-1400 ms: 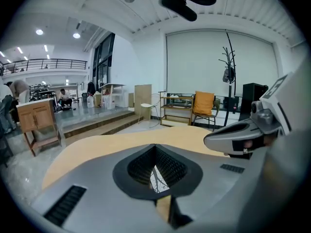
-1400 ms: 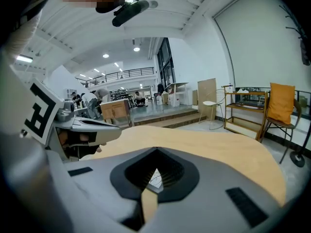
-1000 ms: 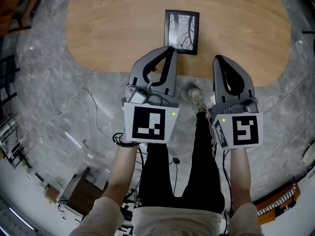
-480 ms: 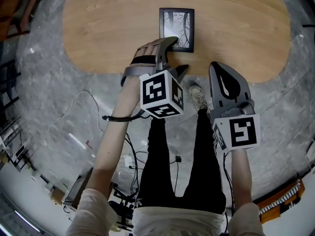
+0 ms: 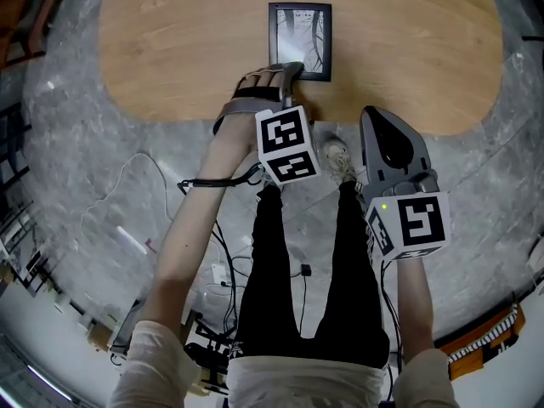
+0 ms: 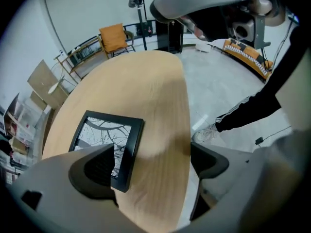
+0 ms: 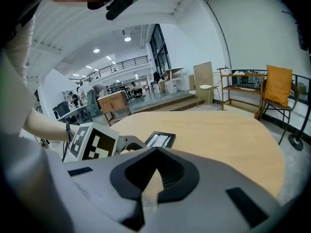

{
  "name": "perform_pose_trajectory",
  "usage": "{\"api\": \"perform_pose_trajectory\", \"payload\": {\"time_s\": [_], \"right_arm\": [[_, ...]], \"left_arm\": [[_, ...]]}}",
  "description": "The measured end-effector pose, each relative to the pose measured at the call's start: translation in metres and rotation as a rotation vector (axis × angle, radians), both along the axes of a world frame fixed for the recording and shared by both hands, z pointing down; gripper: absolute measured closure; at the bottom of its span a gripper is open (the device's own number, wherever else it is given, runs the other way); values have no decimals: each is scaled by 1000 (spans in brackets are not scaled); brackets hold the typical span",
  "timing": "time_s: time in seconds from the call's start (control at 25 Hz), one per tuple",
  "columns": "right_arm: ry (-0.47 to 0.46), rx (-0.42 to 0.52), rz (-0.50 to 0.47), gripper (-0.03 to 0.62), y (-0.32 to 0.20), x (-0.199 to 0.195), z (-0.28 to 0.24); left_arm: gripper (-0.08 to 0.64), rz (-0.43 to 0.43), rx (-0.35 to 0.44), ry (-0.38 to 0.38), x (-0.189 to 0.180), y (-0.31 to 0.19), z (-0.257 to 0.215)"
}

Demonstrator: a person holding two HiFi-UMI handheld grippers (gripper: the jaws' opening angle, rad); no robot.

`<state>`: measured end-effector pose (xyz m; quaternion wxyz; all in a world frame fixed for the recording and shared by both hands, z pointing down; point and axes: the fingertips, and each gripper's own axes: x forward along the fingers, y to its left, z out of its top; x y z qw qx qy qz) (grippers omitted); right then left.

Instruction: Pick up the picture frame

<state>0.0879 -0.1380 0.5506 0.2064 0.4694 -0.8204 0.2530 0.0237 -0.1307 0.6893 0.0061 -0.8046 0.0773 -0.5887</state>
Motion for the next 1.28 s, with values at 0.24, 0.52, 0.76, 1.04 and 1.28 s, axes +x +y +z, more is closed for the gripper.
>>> {"api": "perform_pose_trajectory", "payload": {"time_s": [0.24, 0.52, 0.76, 1.04, 1.28], "right_arm": [[-1, -6, -1, 588, 5, -1, 1], [-9, -23, 12, 588, 13, 1, 3], [-21, -27, 41, 588, 21, 9, 2], [-16, -20, 63, 588, 19, 12, 1], [-19, -26, 57, 588, 25, 2, 5]], "left_arm": [[97, 21, 10, -47, -6, 4, 13], [97, 4, 13, -44, -5, 5, 13], [98, 67, 72, -89, -5, 18, 15], [100, 76, 93, -105, -11, 30, 17], [168, 72, 102, -115, -18, 47, 16]]}}
